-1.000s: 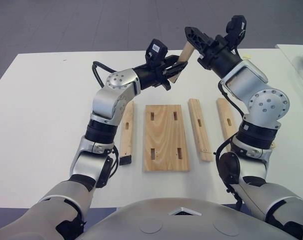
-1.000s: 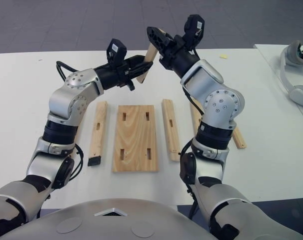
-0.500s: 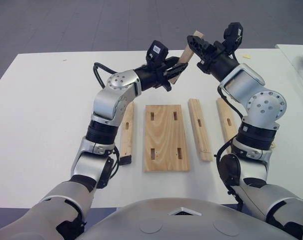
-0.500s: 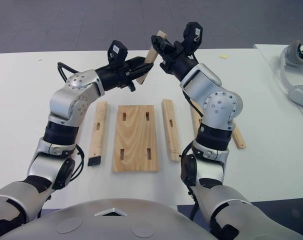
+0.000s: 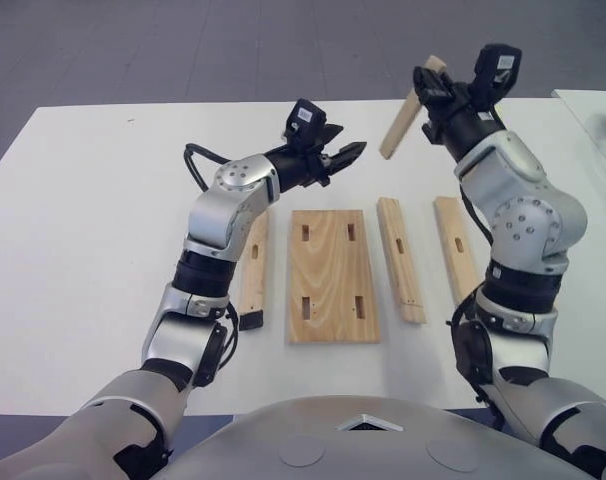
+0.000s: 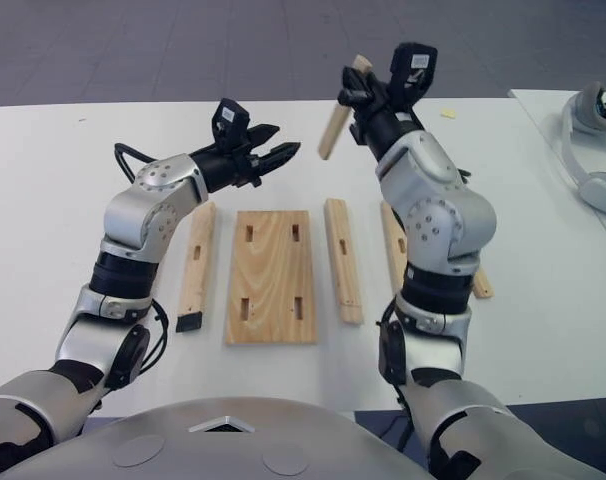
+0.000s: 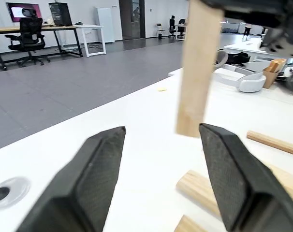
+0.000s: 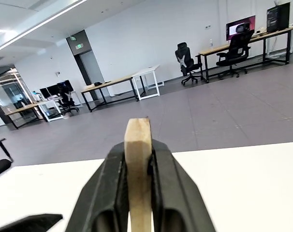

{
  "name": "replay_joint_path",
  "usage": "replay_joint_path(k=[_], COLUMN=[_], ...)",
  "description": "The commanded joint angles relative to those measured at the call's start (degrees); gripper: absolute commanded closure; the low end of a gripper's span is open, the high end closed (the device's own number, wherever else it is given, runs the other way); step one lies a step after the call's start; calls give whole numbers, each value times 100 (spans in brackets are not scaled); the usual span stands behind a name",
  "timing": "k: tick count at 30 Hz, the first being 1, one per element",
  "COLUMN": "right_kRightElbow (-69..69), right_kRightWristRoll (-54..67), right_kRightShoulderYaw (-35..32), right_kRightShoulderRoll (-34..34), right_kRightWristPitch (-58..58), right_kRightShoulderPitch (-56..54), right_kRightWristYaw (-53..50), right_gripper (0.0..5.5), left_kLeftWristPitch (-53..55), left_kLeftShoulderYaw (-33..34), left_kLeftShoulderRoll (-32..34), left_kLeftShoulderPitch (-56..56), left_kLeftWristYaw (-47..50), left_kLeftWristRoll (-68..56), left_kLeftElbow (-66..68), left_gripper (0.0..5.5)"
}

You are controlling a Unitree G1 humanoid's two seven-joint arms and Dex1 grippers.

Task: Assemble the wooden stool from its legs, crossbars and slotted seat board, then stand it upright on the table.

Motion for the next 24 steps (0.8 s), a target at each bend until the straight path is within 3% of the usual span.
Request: replay_joint_path(k=[1, 6, 17, 24], right_kRightElbow=[-1110, -1660, -2014, -1764], right_kRightWristRoll=[-321, -531, -1073, -1469], right_kRightShoulderYaw=[411, 636, 666, 916], right_kRightShoulderRoll=[335, 733, 403, 418], right_kRightWristPitch=[31, 268, 954, 439], right_kRightShoulderPitch=[1009, 1661, 2317, 2634], right_kRightWristYaw=[-421, -831, -740, -510], right_gripper=[508, 508, 508, 508], left_kLeftWristPitch=[53, 99, 275, 396], left_kLeftShoulderYaw=[371, 675, 849, 787], left_kLeftShoulderRoll=[220, 321, 323, 340], left_kLeftShoulderPitch=[364, 665, 1008, 1145], left_kLeftWristYaw=[305, 593, 872, 858], left_kLeftWristRoll=[66, 22, -18, -65], left_kLeftElbow=[-142, -347, -670, -795], left_gripper=[274, 274, 274, 274])
